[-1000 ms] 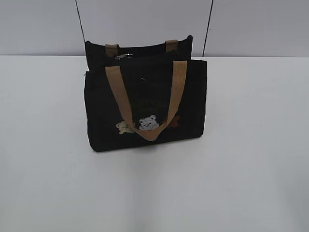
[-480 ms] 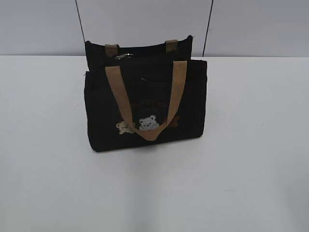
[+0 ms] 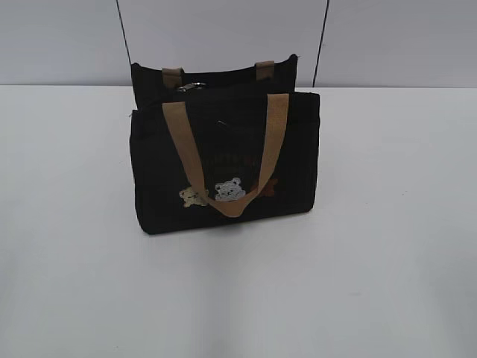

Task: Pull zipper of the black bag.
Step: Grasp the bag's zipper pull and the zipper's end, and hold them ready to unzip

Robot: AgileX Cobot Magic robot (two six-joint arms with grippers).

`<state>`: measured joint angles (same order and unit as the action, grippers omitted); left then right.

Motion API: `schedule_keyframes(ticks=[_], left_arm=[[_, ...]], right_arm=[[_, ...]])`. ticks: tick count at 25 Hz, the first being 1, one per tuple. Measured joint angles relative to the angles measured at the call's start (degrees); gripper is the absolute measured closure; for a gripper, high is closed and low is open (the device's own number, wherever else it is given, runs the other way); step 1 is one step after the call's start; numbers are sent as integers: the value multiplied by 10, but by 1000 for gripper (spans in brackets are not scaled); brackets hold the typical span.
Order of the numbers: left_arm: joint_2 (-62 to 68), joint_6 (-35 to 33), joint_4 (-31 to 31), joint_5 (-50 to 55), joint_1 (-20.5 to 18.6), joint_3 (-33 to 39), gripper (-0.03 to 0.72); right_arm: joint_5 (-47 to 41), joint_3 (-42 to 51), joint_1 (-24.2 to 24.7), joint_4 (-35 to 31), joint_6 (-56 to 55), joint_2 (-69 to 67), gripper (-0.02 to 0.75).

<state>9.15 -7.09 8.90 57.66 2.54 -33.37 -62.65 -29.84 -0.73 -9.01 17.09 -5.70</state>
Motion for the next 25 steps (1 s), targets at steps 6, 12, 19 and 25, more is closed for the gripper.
schedule_keyframes(ticks=[6,12,19,25], left_arm=[[159,-81,12,-91,0,-50,257],[348,-243,92,-135,0,-128,269],[526,-404,187,-181,0,-227,269],[657,-570,306,-155,0,-301,269]], right_arm=[[10,-102,0,-17,26,-168,290],[13,-221,0,-96,141,-352,322],[14,-357,0,-189,284,-560,324],[14,-484,0,-272,387,-707,336]])
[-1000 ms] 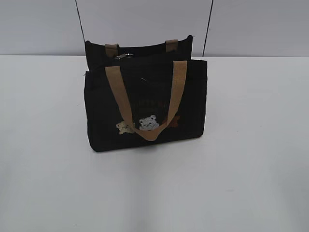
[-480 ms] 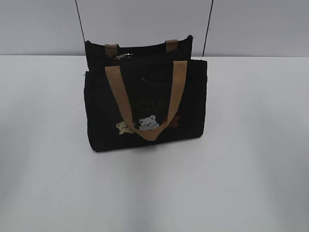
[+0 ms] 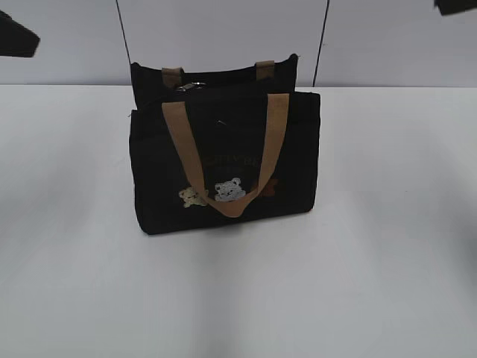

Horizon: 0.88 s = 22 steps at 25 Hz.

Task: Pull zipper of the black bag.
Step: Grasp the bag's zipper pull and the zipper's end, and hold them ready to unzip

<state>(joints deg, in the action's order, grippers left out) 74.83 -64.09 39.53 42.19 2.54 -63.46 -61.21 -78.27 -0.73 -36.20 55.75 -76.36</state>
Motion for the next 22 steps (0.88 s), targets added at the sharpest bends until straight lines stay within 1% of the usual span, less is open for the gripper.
schedule_keyframes(ticks=[4,6,11,15,19,22], left_arm=[[88,-119,56,57,0,-56,269],[129,-150,64,80,0,-88,269],[226,-198,69,127,0,-184,269],[293,-246,71,166,8,-248,269],[341,-290,74,178,30,-278,269],[369,-305,90,177,42,-288,269]], right_arm=[[1,-85,-9,-48,87,-81,388],[2,-130,-28,-56,117,-115,415],[-1,-244,-95,-65,139,-218,438],[-33,-347,-131,-67,142,-306,442],[-61,-409,-155,-69,142,-376,443],[-69,-421,-165,-69,142,-407,444]])
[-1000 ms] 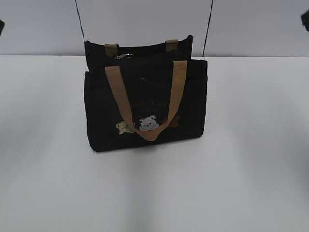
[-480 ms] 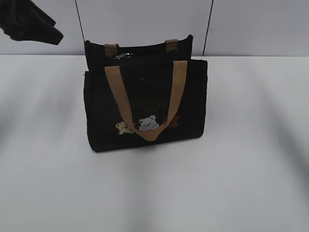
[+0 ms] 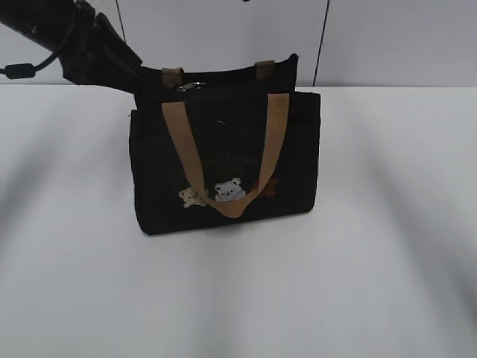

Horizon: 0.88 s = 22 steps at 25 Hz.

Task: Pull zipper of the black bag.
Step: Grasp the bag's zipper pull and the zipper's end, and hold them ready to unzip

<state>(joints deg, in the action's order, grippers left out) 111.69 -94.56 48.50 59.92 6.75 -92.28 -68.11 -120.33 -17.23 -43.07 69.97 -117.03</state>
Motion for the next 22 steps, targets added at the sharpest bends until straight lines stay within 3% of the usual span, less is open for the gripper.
schedule_keyframes(ticks=[11,18,22], left_arm=[[18,-8,2,-3,11,-2,300],[18,-8,0,7,11,-3,545],[18,-8,-1,10,11,-3,643]], right_arm=[[-11,-4,-45,-12,33,-38,444],[11,-4,-52,-17,106,-73,448],[25,-4,-52,-17,110,-73,500]])
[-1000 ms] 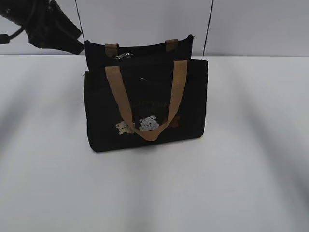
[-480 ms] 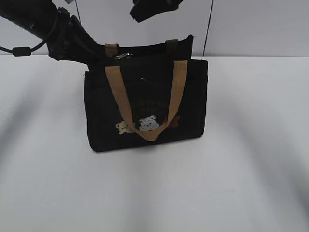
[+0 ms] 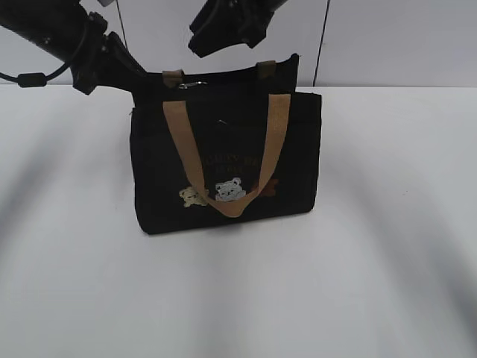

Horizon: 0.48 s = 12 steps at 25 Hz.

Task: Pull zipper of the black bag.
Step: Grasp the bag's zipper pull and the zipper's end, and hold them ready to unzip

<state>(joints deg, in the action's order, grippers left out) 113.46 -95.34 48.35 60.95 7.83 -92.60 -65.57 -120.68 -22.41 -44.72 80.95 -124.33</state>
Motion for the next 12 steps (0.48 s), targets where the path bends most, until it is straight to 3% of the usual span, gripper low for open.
schedule_keyframes(ticks=[12], left_arm=[[-2,0,6,7,0,0,643]], right_arm=[[-35,0,0,-52,79,-33,535]])
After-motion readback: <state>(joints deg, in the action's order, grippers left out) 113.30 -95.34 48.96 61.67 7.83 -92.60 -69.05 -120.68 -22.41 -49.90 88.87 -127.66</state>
